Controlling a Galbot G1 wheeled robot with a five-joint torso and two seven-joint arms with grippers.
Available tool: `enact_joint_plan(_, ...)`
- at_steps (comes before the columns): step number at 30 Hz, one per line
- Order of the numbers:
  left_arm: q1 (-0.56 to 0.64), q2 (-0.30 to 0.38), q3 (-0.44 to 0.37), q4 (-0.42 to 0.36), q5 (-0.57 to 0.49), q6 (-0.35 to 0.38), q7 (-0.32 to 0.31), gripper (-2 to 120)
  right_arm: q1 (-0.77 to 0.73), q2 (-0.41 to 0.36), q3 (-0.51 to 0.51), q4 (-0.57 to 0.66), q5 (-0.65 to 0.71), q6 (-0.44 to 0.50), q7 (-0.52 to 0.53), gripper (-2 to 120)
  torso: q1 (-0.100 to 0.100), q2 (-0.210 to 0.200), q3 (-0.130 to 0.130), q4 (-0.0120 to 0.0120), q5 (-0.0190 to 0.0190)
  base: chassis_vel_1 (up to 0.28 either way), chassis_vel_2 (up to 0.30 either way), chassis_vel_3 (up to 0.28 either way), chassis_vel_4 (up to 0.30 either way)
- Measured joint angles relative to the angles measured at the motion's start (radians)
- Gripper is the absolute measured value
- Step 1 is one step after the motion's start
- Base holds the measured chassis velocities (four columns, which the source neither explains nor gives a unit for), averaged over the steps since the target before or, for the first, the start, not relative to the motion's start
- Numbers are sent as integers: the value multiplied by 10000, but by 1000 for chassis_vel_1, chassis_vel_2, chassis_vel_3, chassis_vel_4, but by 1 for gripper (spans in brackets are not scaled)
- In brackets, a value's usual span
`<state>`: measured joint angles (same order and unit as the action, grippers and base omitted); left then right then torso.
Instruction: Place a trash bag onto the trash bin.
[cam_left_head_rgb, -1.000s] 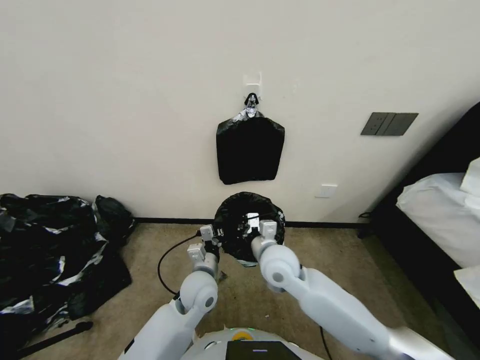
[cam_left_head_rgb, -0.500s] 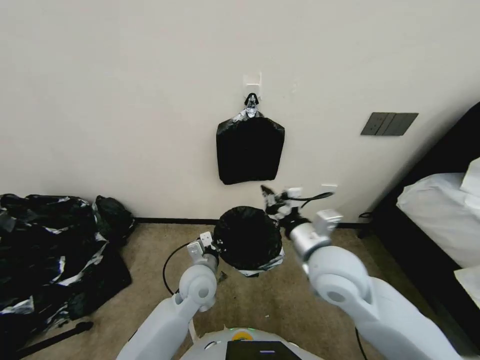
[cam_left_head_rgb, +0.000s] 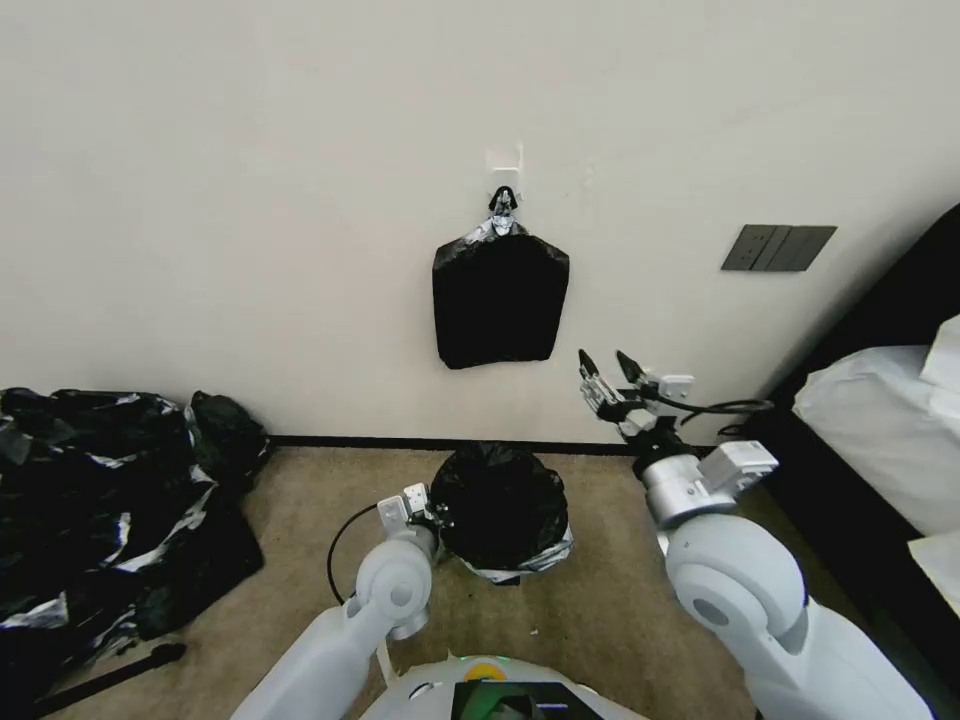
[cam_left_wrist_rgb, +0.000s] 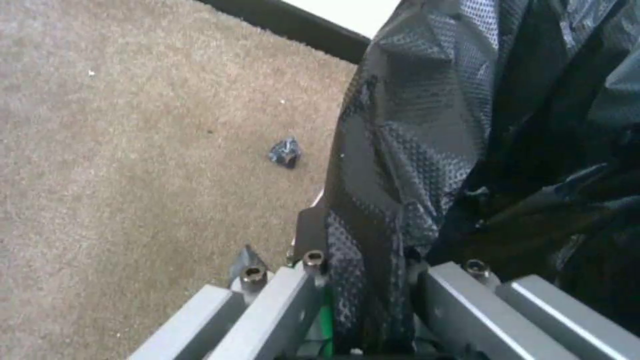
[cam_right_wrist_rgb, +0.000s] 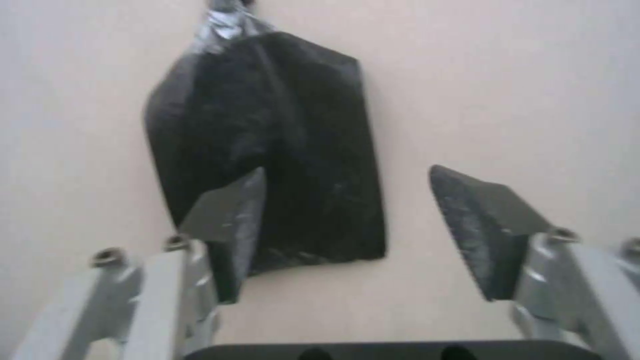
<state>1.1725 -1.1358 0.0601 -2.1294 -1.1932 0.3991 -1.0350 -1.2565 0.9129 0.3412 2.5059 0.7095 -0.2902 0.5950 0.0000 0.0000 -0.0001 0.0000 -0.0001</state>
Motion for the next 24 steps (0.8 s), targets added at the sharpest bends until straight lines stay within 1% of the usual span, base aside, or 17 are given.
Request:
enact_joint_plan(1, 0, 0, 0, 0, 0, 0, 0, 1, 0, 0, 0, 0, 0, 0, 0, 68, 0, 0, 0, 0, 0, 0, 0, 0, 0)
enact_joint_plan(2, -27, -18, 35, -76, -14, 43, -47, 1, -254, 74, 110, -2, -141, 1, -15, 70, 0, 0, 0, 0, 1, 0, 0, 0, 0)
enact_joint_plan(5, -41, -62, 288, -101, -52, 107, -169, 1, -710, 346, 136, -15, -521, 4, -72, 86, -1, 0, 0, -3, 1, 0, 0, 0, 0)
enact_joint_plan(6, -41, -62, 288, -101, -52, 107, -169, 1, -710, 346, 136, -15, -521, 4, -72, 86, -1, 0, 0, -3, 1, 0, 0, 0, 0)
enact_joint_plan(9, 21, -155, 507, 107, 8, 170, -283, 1, -593, 442, -28, -27, -602, 8, -85, 98, 0, 0, 0, 3, 1, 0, 0, 0, 0)
enact_joint_plan(15, 41, -380, 519, 439, 91, 214, -266, 1, -436, 465, -77, -37, -601, 21, -84, 100, 0, 0, 0, 1, 1, 0, 0, 0, 0)
enact_joint_plan(19, -19, -497, 523, 626, 274, 387, -293, 1, -425, 491, -99, -43, -586, 21, -73, 100, 0, 0, 0, 0, 2, 0, 0, 0, 0)
enact_joint_plan(22, -76, -522, 634, 705, 384, 504, -339, 5, -402, 499, -170, -46, -580, 30, -60, 100, 0, 0, 0, -1, 1, 0, 0, 0, 0)
enact_joint_plan(24, -82, -548, 638, 725, 409, 557, -358, 5, -394, 499, -206, -47, -574, 31, -56, 100, 0, 0, 0, 0, 1, 0, 0, 0, 0)
